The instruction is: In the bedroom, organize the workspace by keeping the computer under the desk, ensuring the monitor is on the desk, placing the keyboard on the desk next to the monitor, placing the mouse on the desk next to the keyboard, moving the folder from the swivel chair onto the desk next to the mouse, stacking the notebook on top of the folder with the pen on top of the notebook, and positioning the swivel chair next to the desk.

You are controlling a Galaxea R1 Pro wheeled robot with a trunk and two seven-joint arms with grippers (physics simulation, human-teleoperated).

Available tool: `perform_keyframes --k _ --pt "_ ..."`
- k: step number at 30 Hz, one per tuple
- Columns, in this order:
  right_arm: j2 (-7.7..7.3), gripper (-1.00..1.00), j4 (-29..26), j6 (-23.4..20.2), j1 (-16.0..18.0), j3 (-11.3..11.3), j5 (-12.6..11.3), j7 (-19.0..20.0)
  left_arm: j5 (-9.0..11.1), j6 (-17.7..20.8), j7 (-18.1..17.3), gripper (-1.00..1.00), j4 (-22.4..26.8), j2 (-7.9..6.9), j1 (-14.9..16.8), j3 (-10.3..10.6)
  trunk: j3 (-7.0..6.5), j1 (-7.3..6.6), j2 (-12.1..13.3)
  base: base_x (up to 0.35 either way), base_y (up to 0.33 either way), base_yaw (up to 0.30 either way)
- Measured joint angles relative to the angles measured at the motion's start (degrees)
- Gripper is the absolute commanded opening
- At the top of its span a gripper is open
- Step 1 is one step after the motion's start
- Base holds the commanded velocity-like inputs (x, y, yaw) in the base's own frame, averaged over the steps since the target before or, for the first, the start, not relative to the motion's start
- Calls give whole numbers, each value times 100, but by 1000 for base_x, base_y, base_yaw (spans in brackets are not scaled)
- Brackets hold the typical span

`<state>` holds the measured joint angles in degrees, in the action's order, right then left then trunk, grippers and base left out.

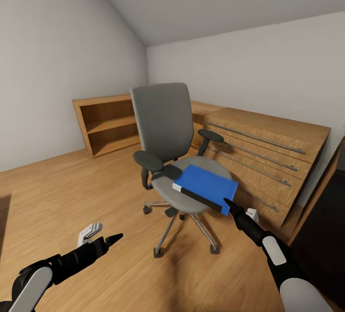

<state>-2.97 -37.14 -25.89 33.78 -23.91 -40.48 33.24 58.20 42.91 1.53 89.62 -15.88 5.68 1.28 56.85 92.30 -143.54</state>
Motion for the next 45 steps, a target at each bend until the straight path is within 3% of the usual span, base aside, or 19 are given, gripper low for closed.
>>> perform_keyframes --k 9,18,24,39,45 --pt "-26 -100 -52 -8 -1 -2 -5 22 -61 2 677 100 -3 239 0 -3 -200 -23 12 0 0 0" --pt "-50 -100 -212 -16 -10 -2 -3 25 -221 -72 1433 100 0 273 0 -27 -399 -47 24 0 0 0" --pt "-47 -100 -461 -13 -108 -3 6 25 -228 -162 1506 100 2 274 0 -30 -532 -59 33 -187 0 0" --pt "-48 -100 -507 11 -137 -4 19 18 -228 -176 1513 100 -3 279 0 -20 -802 -387 633 -330 -49 0" --pt "-48 -100 -707 -22 -138 0 6 39 -208 -209 1510 100 -3 283 0 -11 -910 -522 874 -83 -35 0"
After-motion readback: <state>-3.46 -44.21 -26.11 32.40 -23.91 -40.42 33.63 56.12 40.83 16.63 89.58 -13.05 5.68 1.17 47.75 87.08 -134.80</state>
